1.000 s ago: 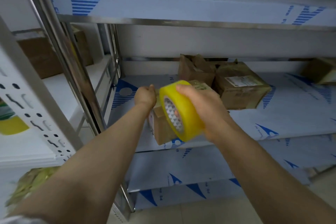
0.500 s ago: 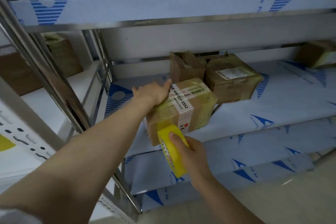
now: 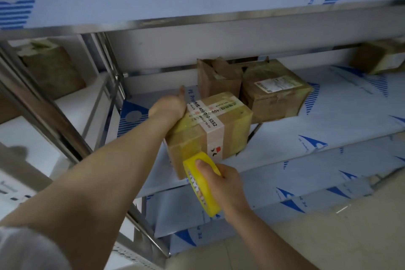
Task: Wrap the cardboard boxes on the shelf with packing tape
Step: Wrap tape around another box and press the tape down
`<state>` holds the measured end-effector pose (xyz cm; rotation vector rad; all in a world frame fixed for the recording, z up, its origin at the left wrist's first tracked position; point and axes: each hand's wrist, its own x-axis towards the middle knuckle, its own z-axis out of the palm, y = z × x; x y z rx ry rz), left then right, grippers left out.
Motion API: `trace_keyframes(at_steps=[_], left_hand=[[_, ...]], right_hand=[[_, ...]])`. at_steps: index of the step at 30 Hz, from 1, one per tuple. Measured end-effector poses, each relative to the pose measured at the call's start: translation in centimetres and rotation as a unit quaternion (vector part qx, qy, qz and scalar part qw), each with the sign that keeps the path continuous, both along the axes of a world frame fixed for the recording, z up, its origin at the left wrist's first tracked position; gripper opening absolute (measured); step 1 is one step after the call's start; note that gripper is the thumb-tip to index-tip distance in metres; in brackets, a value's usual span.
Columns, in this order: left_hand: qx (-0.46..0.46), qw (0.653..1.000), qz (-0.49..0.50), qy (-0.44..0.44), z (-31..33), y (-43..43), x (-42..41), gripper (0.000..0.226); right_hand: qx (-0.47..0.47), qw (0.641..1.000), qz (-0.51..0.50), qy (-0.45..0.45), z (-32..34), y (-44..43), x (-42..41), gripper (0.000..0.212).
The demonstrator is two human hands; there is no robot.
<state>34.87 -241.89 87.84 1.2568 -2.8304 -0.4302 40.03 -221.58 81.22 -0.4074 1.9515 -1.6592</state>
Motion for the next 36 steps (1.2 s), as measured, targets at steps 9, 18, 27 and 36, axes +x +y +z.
trace_keyframes(at_steps=[9, 18, 27, 36], left_hand=[[-0.070, 0.991, -0.098, -0.063, -1.0, 4.3, 2.4, 0.105], [0.018, 0.969, -0.167, -0.180, 2.2, 2.0, 4.6, 0.125], [0.355, 0.930, -0.037, 0.082, 1.9, -1.2, 7.0, 0.073], [0.377, 0.734, 0.261, 0.501, -5.2, -2.7, 7.4, 0.022]], right_hand=[[0.014, 1.000, 0.001, -0.012, 0.2, -0.2, -0.2, 0.043], [0.067, 0.997, 0.016, -0.023, 1.2, 0.1, -0.5, 0.045], [-0.078, 0.973, 0.196, -0.099, 9.0, 1.0, -3.7, 0.041], [-0.027, 0.994, 0.102, 0.003, 11.1, -9.5, -5.3, 0.053]])
